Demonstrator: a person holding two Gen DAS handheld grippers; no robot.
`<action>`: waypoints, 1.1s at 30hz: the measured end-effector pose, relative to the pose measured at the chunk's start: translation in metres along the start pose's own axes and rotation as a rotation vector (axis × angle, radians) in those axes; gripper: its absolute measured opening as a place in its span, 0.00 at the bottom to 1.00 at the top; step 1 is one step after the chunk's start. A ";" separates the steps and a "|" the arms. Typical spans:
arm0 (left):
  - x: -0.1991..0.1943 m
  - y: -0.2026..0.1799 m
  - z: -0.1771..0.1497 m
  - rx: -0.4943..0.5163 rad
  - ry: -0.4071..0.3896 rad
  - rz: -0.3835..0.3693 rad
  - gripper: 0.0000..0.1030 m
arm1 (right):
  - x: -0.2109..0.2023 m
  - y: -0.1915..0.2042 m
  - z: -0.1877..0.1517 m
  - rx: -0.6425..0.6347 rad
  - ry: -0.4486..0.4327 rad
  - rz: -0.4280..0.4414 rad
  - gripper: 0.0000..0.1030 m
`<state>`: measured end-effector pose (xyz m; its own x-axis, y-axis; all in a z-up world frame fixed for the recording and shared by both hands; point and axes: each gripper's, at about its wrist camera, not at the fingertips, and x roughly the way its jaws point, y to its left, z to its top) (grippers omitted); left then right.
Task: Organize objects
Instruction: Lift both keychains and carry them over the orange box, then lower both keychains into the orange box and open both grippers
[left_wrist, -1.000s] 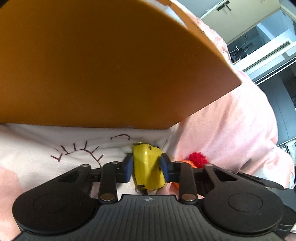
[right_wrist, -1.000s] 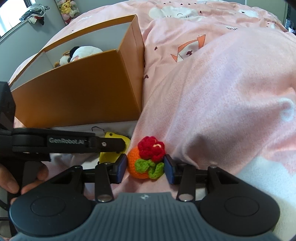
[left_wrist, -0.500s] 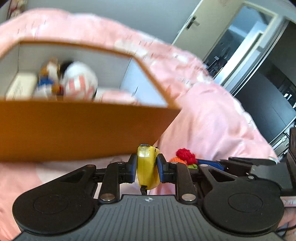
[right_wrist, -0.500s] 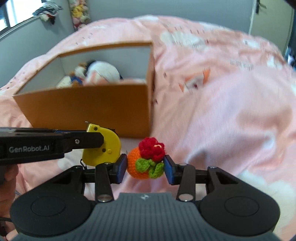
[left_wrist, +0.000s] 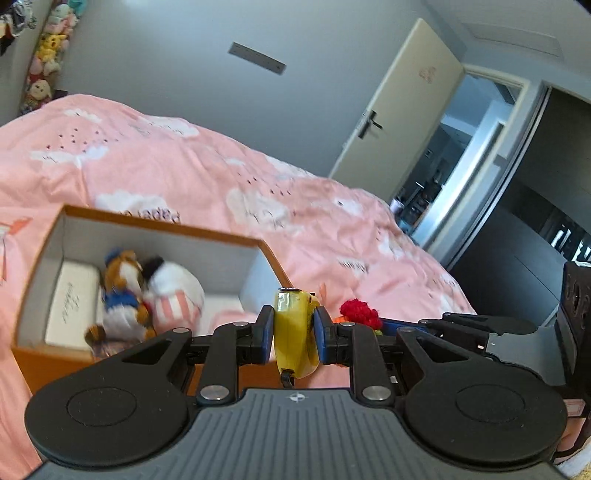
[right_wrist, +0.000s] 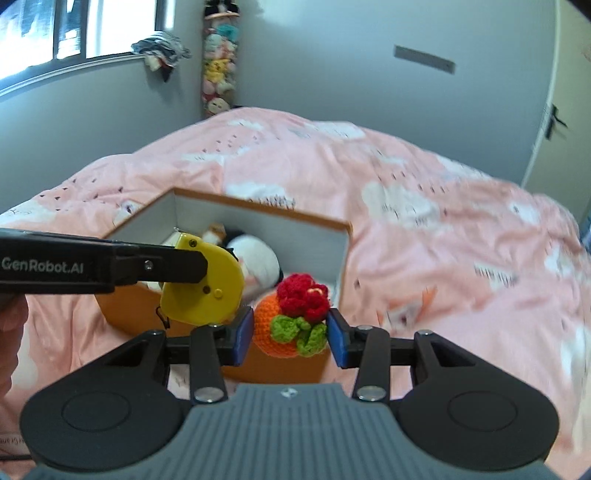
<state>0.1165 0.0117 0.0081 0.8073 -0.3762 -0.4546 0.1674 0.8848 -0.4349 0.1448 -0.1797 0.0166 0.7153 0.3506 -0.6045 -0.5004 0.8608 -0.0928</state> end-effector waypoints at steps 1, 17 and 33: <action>0.001 0.003 0.004 -0.003 -0.003 0.006 0.24 | 0.004 0.001 0.007 -0.022 -0.006 0.004 0.43; 0.100 0.055 0.043 -0.080 0.143 0.150 0.24 | 0.131 -0.003 0.060 -0.248 0.104 0.022 0.43; 0.161 0.093 0.052 -0.153 0.276 0.179 0.24 | 0.207 0.002 0.058 -0.428 0.201 0.025 0.43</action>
<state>0.2914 0.0471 -0.0654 0.6296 -0.2974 -0.7177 -0.0665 0.8998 -0.4312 0.3204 -0.0844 -0.0634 0.6130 0.2549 -0.7478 -0.7027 0.6087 -0.3685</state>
